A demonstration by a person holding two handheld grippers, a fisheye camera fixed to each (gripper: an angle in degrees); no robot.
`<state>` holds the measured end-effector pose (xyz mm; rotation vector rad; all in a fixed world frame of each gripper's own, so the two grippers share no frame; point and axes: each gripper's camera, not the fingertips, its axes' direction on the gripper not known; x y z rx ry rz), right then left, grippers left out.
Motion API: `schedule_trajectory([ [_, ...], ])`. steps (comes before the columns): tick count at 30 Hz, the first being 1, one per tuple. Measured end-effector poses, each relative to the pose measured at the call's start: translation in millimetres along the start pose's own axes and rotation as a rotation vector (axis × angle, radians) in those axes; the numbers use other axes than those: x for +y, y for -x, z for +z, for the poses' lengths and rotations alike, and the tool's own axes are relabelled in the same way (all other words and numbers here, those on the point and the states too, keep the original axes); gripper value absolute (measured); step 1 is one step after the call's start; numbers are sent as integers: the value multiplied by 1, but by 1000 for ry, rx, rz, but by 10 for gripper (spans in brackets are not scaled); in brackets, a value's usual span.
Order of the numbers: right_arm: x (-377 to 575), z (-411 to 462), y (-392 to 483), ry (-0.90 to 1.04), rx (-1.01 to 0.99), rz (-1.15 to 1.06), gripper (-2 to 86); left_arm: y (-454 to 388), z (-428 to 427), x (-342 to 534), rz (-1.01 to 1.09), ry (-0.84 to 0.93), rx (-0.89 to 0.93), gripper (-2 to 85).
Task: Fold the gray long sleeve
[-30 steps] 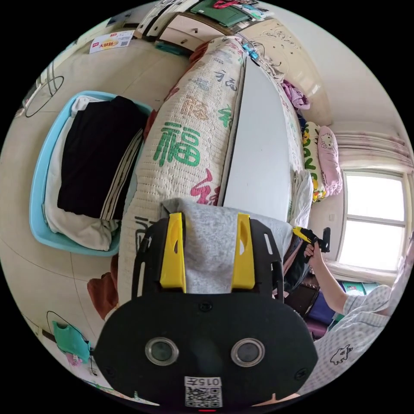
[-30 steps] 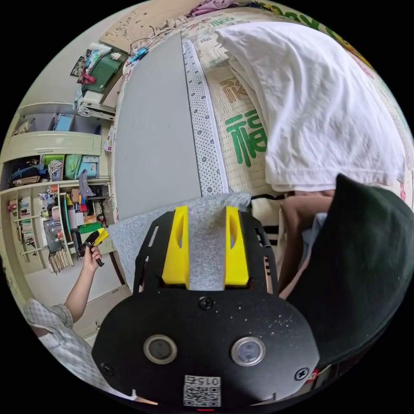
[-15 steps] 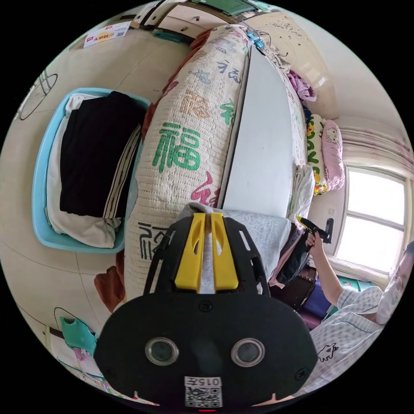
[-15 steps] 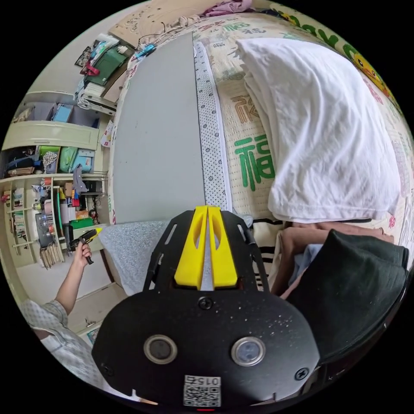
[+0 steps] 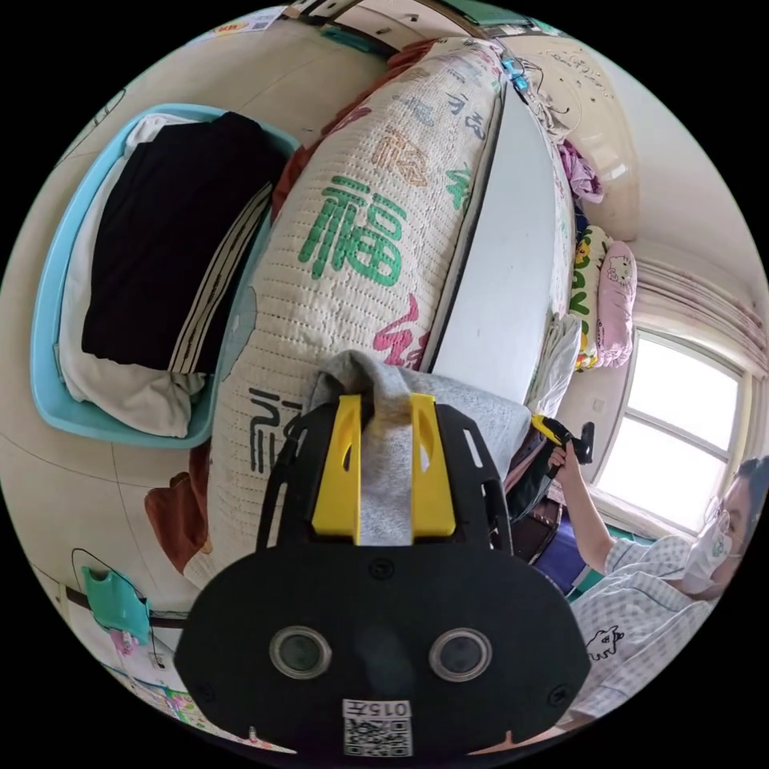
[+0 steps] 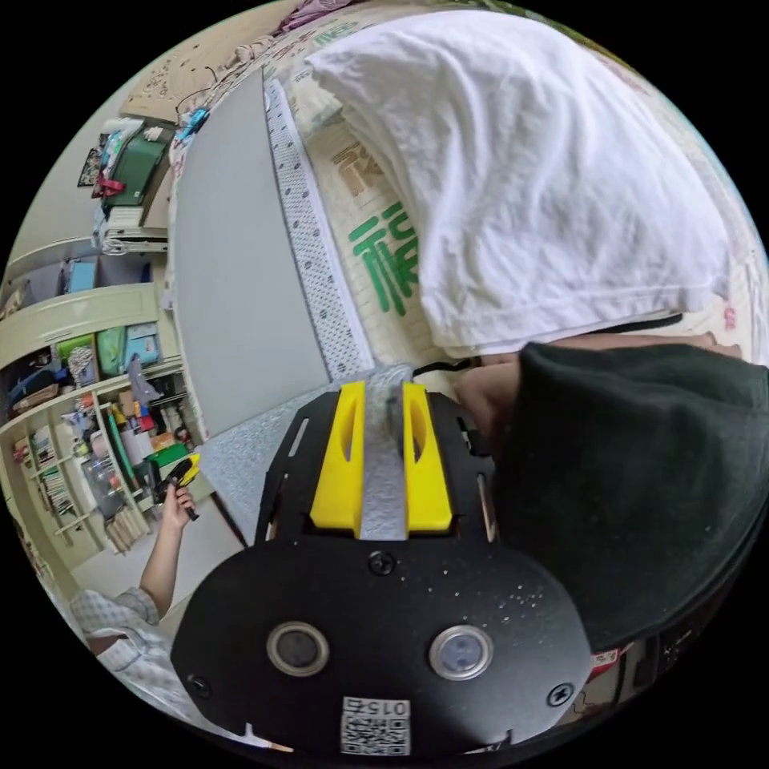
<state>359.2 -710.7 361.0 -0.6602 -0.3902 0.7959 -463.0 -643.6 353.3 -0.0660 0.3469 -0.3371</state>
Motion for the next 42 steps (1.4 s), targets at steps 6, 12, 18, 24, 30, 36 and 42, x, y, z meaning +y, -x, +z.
schedule_trajectory([
  [6, -20, 38, -9, 105, -101, 52, 107, 5, 27, -14, 35, 51, 38, 90],
  [12, -5, 50, -25, 0, -134, 65, 106, 12, 38, -28, 12, 106, 38, 83],
  [18, -1, 57, -47, 14, -184, 59, 71, 35, 41, -26, -168, 102, 193, 56],
  [24, -4, 39, -35, 6, -135, -61, 42, 1, 0, -23, -58, -32, 136, 19],
  [30, -43, 34, -21, -121, -206, -55, 40, -43, -25, -63, 68, -128, 119, 20],
  [36, -62, 76, -18, -58, -51, -76, 51, -59, -5, -87, 81, -85, 47, 28],
  [42, 44, 88, -33, -99, -38, -253, 51, -50, -29, -7, 152, -175, 29, 44],
])
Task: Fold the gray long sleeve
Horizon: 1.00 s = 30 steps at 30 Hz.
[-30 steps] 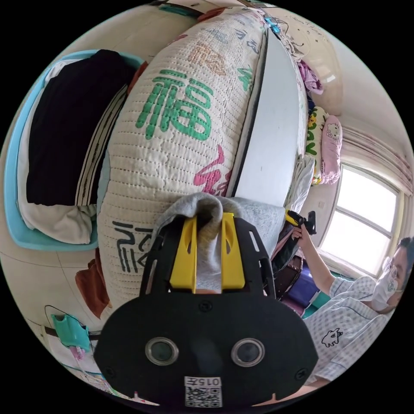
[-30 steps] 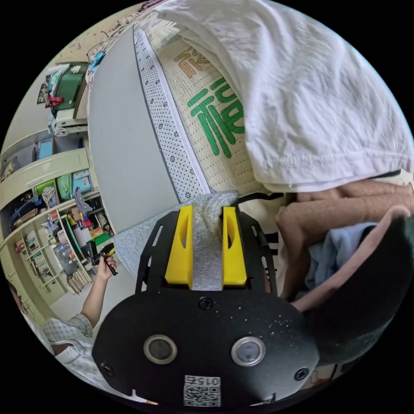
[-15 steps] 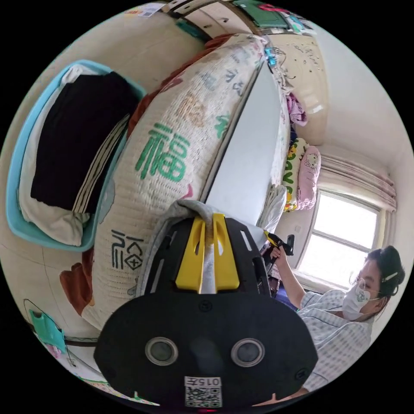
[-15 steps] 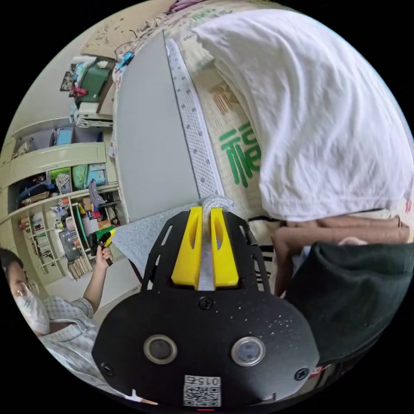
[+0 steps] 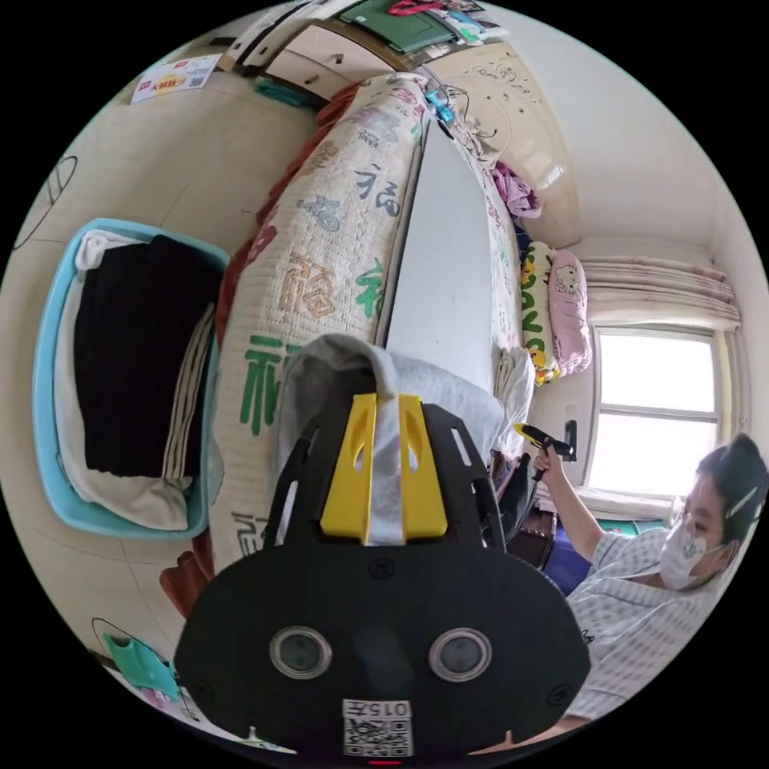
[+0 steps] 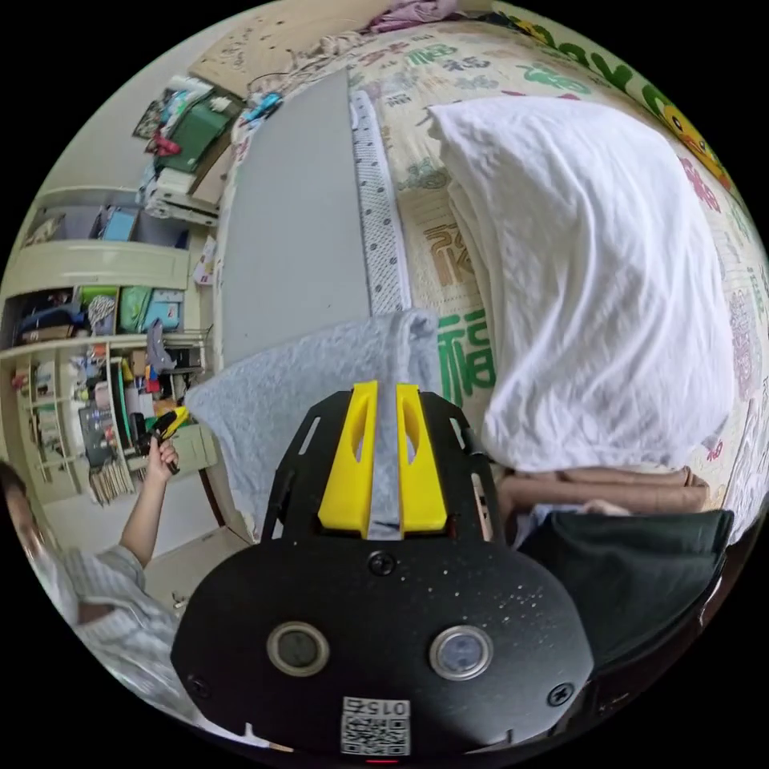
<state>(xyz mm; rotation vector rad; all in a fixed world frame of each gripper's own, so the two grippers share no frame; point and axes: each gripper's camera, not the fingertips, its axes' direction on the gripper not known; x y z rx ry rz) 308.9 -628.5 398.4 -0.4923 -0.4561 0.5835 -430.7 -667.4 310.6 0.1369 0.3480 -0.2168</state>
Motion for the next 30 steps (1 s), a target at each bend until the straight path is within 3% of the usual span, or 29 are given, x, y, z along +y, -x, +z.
schedule_trajectory([
  [6, 119, 89, 101, 108, -43, -292, 57, 16, -1, 90, -166, -61, 57, 61],
  [9, 152, 158, 168, 190, -85, -478, 67, 20, 13, 96, -202, -60, 85, 76],
  [14, 189, 250, 228, 314, 11, -694, 80, -2, 39, 72, -132, -38, 176, 77],
  [19, 224, 273, 205, 373, 48, -617, 73, -60, 52, 98, 69, 22, 261, 66],
  [23, 246, 253, 144, 299, 142, -461, 68, -110, 72, 172, 266, 200, 113, 62],
  [26, 259, 248, 107, 319, 287, -460, 75, -143, 93, 222, 460, 343, -16, 51],
  [30, 265, 276, 80, 374, 366, -487, 84, -178, 122, 246, 637, 391, -120, 66],
])
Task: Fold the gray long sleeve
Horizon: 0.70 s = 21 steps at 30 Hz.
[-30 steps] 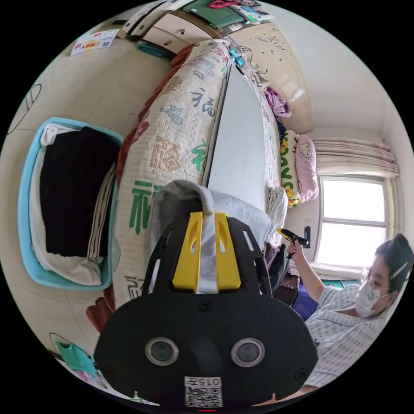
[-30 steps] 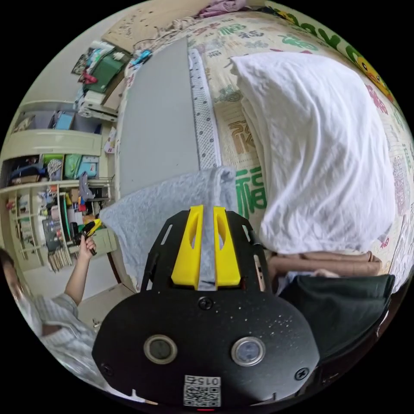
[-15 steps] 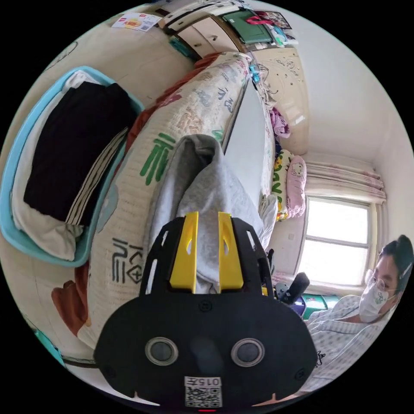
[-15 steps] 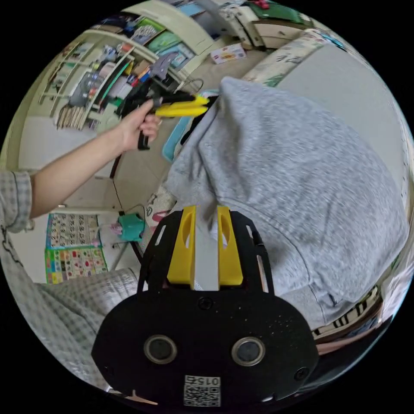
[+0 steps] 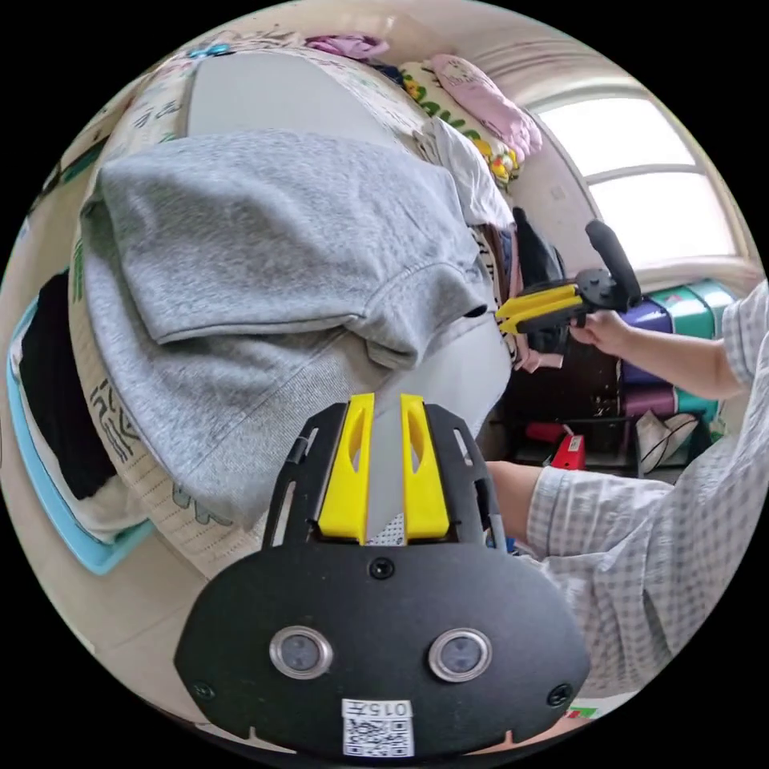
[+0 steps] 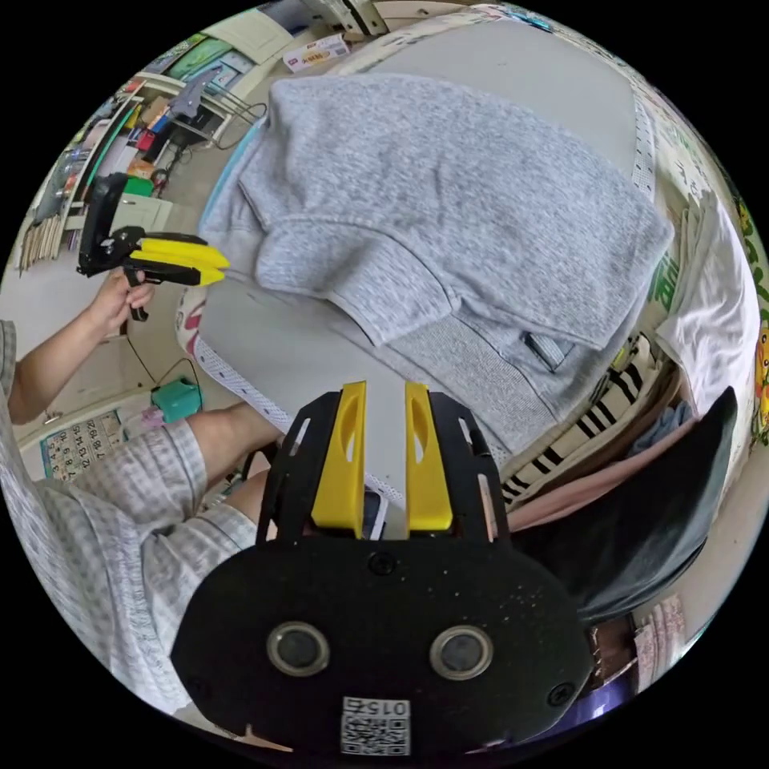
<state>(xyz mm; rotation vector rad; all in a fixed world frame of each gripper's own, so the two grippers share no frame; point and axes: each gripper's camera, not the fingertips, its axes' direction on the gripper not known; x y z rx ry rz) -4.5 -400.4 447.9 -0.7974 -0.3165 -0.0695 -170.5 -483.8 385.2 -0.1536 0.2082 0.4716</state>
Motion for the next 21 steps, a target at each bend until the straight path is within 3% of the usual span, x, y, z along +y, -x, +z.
schedule_trajectory([
  [11, -15, 18, -24, -211, -229, 249, 48, -104, 21, -15, 342, 111, -368, 78],
  [21, -13, -13, -75, -312, -460, 300, 40, -168, 27, -12, 383, 67, -471, 78],
])
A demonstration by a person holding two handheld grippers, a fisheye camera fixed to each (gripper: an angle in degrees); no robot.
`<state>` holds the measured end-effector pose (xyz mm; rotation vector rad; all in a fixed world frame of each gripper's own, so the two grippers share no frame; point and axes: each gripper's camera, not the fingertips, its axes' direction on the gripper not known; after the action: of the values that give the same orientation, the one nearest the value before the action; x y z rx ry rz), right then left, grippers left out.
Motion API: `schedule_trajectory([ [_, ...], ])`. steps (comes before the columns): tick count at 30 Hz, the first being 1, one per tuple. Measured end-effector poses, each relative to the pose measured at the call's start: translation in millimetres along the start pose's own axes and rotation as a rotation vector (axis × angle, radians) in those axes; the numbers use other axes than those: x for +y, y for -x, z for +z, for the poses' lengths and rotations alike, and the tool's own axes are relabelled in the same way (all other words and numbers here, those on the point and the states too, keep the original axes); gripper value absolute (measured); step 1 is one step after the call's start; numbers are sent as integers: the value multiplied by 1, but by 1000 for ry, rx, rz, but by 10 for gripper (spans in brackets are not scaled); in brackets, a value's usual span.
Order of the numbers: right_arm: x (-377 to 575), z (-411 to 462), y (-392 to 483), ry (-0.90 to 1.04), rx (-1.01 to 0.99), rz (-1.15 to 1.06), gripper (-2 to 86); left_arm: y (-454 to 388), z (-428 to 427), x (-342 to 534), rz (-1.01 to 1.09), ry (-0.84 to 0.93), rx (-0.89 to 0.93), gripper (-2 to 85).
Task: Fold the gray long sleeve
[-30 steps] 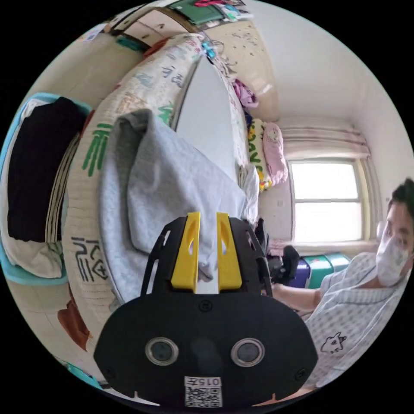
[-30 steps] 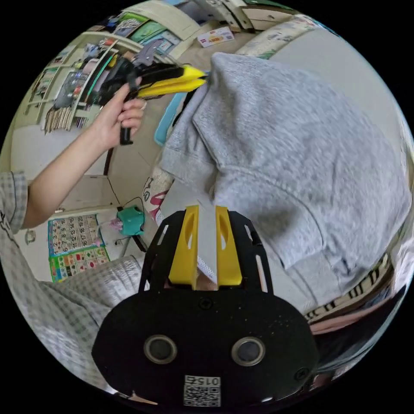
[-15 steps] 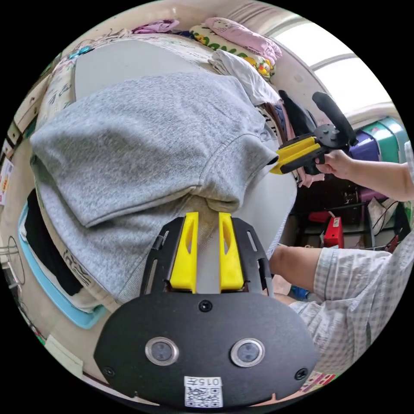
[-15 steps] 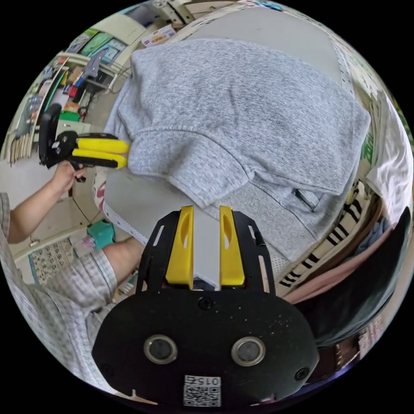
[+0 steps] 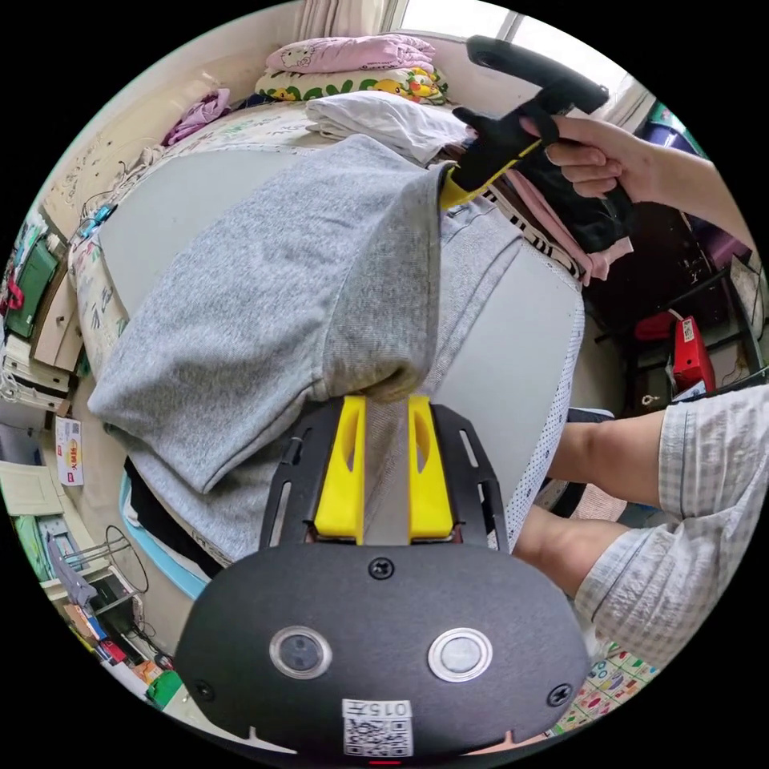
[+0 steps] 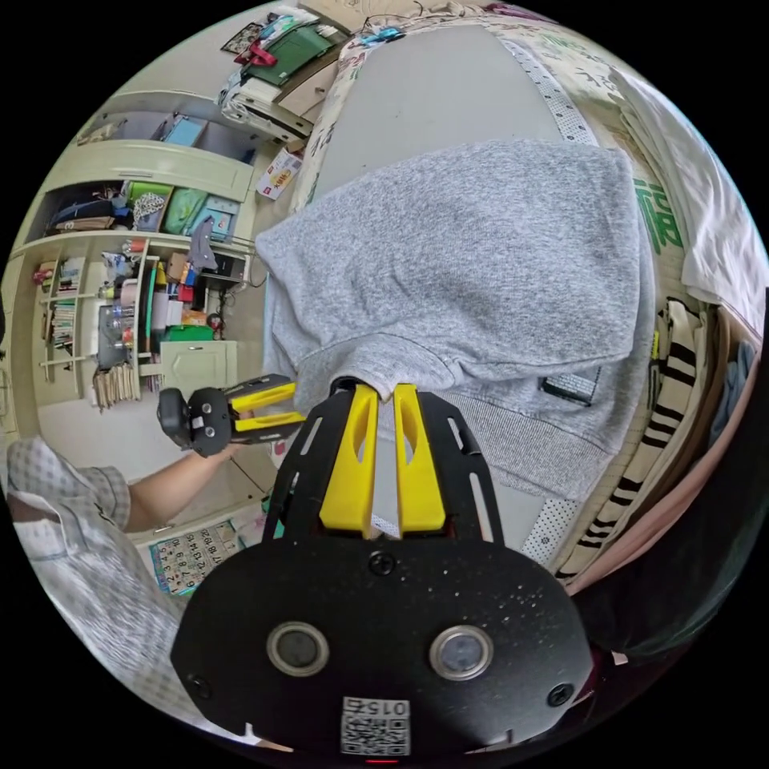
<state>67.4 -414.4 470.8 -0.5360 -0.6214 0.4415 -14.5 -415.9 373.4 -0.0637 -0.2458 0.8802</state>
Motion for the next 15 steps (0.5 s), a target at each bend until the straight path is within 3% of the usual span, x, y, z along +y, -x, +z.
schedule_trajectory([
  [3, -3, -3, -3, 10, -6, -16, 40, -6, -12, 5, -87, -41, -102, 64],
  [8, -1, -9, -10, 17, -36, -12, 41, -8, -28, 14, -202, -65, -70, 30],
  [10, 5, -14, -11, 21, -38, -6, 40, -2, -37, 22, -305, -86, -4, 21],
  [15, 37, -14, -19, 54, 61, 13, 35, 27, -45, 71, -807, -232, 310, 5],
])
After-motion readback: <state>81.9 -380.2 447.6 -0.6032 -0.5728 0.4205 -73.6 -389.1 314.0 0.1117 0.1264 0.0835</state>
